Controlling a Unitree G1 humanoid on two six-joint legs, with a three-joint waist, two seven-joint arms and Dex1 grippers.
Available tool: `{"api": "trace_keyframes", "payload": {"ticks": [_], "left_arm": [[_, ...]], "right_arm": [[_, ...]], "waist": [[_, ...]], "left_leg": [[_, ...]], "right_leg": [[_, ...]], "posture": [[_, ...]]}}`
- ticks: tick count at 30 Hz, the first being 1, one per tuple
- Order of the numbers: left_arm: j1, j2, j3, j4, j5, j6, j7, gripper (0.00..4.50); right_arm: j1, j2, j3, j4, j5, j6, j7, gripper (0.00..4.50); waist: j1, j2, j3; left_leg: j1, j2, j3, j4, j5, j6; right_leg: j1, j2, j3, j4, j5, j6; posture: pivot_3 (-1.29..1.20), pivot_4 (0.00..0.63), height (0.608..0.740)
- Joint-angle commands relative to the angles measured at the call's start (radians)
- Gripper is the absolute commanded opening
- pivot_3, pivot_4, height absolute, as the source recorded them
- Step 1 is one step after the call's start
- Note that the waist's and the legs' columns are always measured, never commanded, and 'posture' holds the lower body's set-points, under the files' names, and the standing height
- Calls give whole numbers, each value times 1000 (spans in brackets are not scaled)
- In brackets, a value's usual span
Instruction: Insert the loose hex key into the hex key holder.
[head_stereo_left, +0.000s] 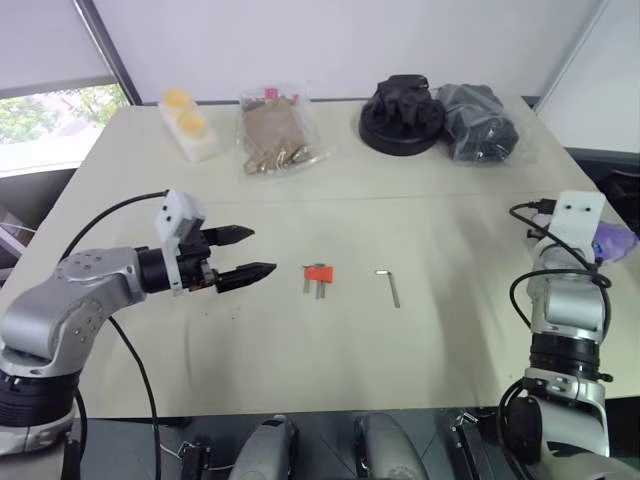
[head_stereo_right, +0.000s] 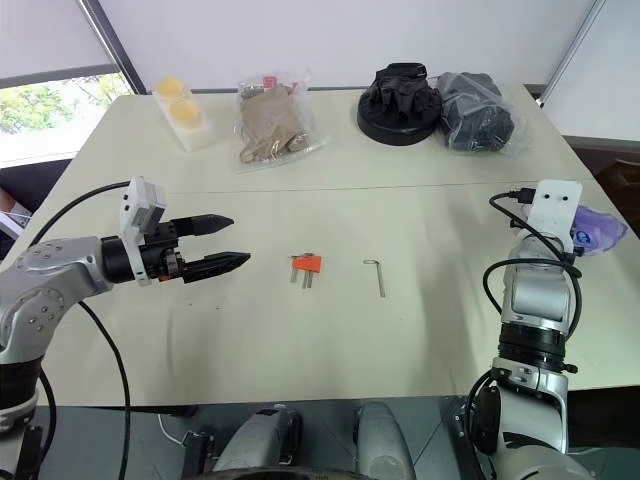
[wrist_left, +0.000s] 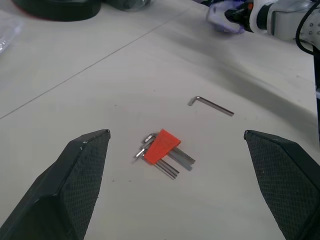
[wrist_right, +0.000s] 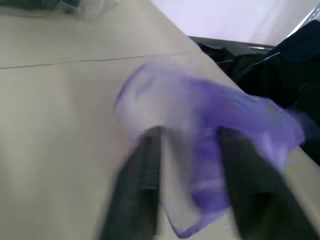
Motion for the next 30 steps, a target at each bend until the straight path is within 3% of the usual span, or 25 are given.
{"api": "trace_keyframes", "payload": {"ticks": [1, 2, 3, 11, 16, 22, 26, 30], "left_arm": [[-4, 2, 3, -20, 3, -17, 1, 4500], [-4, 1, 2, -19, 3, -18, 1, 4500], [-3, 1, 2, -19, 3, -18, 1, 4500], [-7, -3, -4, -12, 12, -29, -4, 4500], [-16, -9, -12, -5, 15, -35, -5, 4500], [-25, -6, -10, 16, 11, -37, -15, 4500], [-25, -9, -4, 17, 12, -38, -5, 4500], [-11, -13, 13, -6, -1, -29, 19, 4500]], "right_arm": [[-6, -13, -22, -52, -8, -23, -34, 3828], [-4, -19, -19, -60, -13, -36, -36, 4390], [-3, -23, -13, -71, -13, -49, -32, 4456], [-44, -42, 118, -230, 37, -206, 142, 4456], [-68, -52, 274, -274, 236, -95, 527, 4456], [-120, -208, 482, -172, 309, -185, 1015, 4456], [-189, -242, 567, -34, 321, -238, 1245, 4456], [-240, -213, 637, 71, 301, -289, 1369, 4456]], "waist": [[0, 0, 0], [0, 0, 0], [0, 0, 0], [-6, 0, 0], [-14, 0, 0], [-10, 0, 0], [-15, 0, 1], [-19, 0, 1]], "left_leg": [[0, 0, 0, 0, 0, 0], [0, 0, 0, 0, 0, 0], [0, 0, 0, 0, 0, 0], [0, 0, 0, 0, 0, 0], [0, 0, -1, 0, 0, 0], [0, 0, -1, 1, -1, 2], [0, 0, -1, 1, -1, 2], [0, 0, -2, 1, -1, 2]], "right_leg": [[0, 0, 0, 0, 0, 0], [0, 0, 0, 0, 0, 0], [0, 0, 0, 0, 0, 0], [0, 1, 0, 0, 0, 0], [0, 1, 0, 0, 0, 0], [1, 0, -1, -2, 0, 0], [1, 0, -2, -2, 0, 0], [1, 0, -2, -2, 0, 0]], "posture": [[0, 150, 740], [0, 150, 740], [0, 150, 740], [0, 150, 740], [0, 150, 740], [0, 150, 740], [0, 150, 740], [0, 150, 740]]}}
